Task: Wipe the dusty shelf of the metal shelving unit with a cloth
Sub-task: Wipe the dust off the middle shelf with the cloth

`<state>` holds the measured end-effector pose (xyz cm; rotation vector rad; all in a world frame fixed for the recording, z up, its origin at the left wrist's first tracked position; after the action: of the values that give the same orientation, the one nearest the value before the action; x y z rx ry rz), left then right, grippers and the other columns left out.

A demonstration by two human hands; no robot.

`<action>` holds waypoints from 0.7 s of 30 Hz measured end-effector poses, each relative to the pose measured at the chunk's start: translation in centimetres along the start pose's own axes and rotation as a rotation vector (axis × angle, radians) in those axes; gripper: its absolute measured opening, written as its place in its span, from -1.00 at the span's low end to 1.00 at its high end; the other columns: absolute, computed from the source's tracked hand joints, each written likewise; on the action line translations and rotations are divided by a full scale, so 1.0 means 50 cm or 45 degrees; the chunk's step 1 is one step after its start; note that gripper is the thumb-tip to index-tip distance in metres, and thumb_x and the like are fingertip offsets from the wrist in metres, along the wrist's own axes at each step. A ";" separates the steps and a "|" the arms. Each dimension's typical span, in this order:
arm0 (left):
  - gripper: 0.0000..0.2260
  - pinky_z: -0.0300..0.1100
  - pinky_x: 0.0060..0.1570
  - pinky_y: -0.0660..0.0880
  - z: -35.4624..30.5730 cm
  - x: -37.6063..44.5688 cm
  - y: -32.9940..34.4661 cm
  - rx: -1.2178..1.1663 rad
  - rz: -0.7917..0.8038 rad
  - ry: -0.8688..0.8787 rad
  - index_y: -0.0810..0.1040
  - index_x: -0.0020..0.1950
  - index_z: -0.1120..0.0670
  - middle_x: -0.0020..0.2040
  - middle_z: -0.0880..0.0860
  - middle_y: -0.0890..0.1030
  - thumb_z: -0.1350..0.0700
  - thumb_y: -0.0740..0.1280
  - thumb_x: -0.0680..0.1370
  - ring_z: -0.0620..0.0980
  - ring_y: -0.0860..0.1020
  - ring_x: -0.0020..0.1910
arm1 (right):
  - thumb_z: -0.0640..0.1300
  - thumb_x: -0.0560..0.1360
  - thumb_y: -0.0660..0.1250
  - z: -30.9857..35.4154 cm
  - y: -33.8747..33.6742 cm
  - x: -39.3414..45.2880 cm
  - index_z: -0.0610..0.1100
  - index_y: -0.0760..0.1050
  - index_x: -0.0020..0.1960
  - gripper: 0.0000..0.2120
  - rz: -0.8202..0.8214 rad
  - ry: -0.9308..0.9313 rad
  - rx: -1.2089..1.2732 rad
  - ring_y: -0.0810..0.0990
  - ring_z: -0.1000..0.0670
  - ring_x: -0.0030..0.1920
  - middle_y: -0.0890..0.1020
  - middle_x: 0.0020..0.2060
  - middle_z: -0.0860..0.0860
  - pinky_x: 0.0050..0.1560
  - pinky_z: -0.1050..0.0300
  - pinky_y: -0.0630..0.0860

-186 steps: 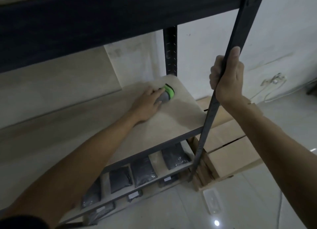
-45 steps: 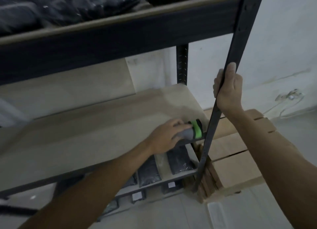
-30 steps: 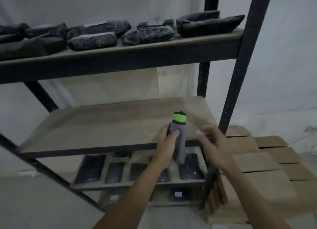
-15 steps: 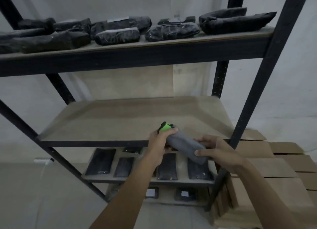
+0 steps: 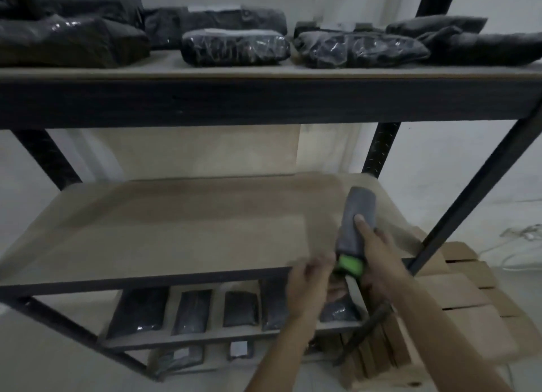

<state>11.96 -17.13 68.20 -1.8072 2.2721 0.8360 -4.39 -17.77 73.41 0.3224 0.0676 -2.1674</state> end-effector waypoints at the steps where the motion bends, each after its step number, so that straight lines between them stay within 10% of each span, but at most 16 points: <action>1: -0.78 -0.09 -0.11 0.68 -0.039 0.003 -0.045 0.280 -0.075 0.188 0.61 0.09 0.03 -0.01 -0.01 0.72 -0.07 0.45 0.56 -0.02 0.72 -0.06 | 0.11 0.61 0.30 0.025 -0.011 0.031 -0.20 0.50 0.14 -0.63 -0.022 -0.059 -0.140 0.69 -0.18 -0.06 0.69 -0.02 -0.18 0.01 -0.13 0.64; 5: -0.83 -0.17 -0.09 0.56 -0.216 0.020 -0.234 1.089 -0.338 0.867 0.56 0.02 -0.09 -0.09 -0.17 0.64 -0.16 0.34 0.60 -0.18 0.61 -0.12 | 0.04 0.66 0.22 0.134 -0.023 0.182 -0.31 0.21 0.30 -0.54 0.024 -0.332 -0.960 0.57 -0.13 -0.01 0.52 0.01 -0.14 -0.05 -0.11 0.53; 9: -0.67 -0.01 -0.05 0.50 -0.299 0.091 -0.379 1.776 -0.430 1.066 0.56 -0.03 -0.01 -0.07 -0.04 0.58 -0.24 0.22 0.54 0.04 0.52 -0.07 | -0.04 0.63 0.29 0.160 -0.006 0.340 -0.32 0.27 0.35 -0.55 0.063 -0.431 -1.333 0.50 -0.21 0.09 0.47 0.16 -0.21 0.03 -0.08 0.48; 21: -0.74 0.00 -0.12 0.43 -0.311 0.104 -0.390 1.917 -0.419 1.266 0.52 -0.13 0.04 -0.15 -0.01 0.51 -0.15 0.33 0.52 0.10 0.48 -0.16 | 0.05 0.69 0.09 0.055 0.111 0.298 -0.23 0.30 0.48 -0.52 0.275 -0.720 -1.665 0.46 -0.33 0.24 0.44 0.26 -0.28 0.26 -0.13 0.38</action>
<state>32.38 -31.79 72.39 -1.5861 1.6662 -1.6936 -8.63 -33.34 72.64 -0.9616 0.9991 -1.5205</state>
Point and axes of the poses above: each hand's wrist, its own x-axis towards the middle knuckle, its own y-axis out of the palm, z = x × y, the point moved 9 cm from there along x, towards the middle knuckle
